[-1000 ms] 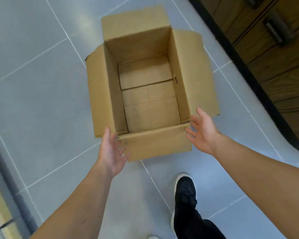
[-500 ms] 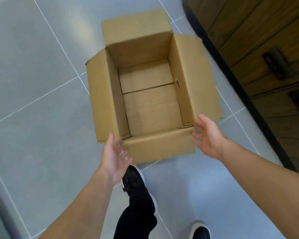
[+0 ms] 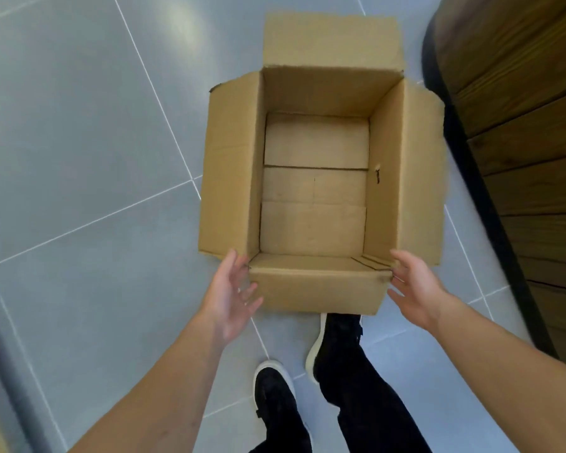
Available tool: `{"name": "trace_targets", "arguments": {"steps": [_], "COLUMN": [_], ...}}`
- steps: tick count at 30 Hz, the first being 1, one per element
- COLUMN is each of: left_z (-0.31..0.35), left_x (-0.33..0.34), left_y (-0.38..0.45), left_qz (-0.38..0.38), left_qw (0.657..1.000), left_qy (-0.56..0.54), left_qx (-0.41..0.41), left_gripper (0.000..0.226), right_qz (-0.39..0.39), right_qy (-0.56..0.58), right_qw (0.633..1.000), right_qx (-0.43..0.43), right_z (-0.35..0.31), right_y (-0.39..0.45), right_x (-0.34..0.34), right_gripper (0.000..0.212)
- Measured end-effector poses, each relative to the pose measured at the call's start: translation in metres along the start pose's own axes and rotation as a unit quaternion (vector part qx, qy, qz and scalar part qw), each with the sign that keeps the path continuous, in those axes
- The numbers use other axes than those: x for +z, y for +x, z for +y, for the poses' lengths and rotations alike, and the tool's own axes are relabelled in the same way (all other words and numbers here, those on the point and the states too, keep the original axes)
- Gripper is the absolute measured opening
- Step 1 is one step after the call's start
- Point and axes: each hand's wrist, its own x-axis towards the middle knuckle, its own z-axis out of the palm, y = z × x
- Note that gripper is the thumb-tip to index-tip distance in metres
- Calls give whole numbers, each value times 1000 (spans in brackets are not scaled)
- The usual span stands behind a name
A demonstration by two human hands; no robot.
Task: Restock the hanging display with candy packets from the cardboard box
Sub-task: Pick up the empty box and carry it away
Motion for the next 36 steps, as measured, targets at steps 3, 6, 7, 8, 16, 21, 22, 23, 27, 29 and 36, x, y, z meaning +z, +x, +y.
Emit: {"name": "trace_targets", "arguments": {"steps": [3,6,7,8,16,21,22,23,27,29,36], "left_z": [40,87,99,117,213,303,321,335,405,435,517], "left_x": [14,38,45,57,109,133,140,144,174,194,269], "left_y": [11,23,25,30,49,82,90,94,110,120,145], "left_qz": [13,34,37,36,26,3,5,4,-29,-46,-60], "left_qw": [1000,999,998,998,999,995,994,991,984,982,972], "left_qy": [-12,-41,-45,-46,5,78,91,114,158,165,212], "left_qx": [8,9,16,20,33,63,60,64,76,83,77], "left_gripper": [63,71,72,73,77,74,73,72,71,68,65], "right_qz": [-36,-64,-73,-77,-99,-76,-64,-59,-37,-26,-19], "right_qy": [-4,15,18,29,-15,-150,-175,-201,-223,-179,-31], "right_qw": [999,997,997,996,993,980,976,971,968,979,997], "right_qx": [-22,-26,-32,-35,-65,-103,-113,-116,-111,-96,-65], "right_z": [-39,-90,-102,-120,-223,-277,-289,-297,-345,-370,-452], "right_y": [11,26,29,34,50,62,64,64,67,70,101], "right_x": [12,30,35,41,82,122,130,137,170,181,185], "right_gripper": [53,37,37,40,44,94,88,82,75,77,109]}}
